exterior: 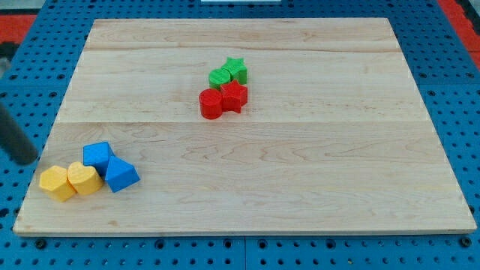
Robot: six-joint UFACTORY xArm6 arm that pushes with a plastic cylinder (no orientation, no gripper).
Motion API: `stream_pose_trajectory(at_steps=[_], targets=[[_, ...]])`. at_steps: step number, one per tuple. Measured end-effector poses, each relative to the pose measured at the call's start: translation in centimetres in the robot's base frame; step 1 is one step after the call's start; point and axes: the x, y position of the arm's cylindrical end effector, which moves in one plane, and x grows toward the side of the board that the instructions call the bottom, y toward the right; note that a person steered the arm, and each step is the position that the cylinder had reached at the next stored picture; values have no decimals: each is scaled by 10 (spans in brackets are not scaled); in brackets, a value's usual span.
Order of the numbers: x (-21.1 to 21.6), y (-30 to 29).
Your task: Put the yellow heart to the left of the green circle
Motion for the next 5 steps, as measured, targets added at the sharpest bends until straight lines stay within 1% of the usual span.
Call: stream_pose_trajectory(at_steps=[1, 2, 3, 5], targets=[[53, 0], [81, 28], [80, 60], [27, 68]])
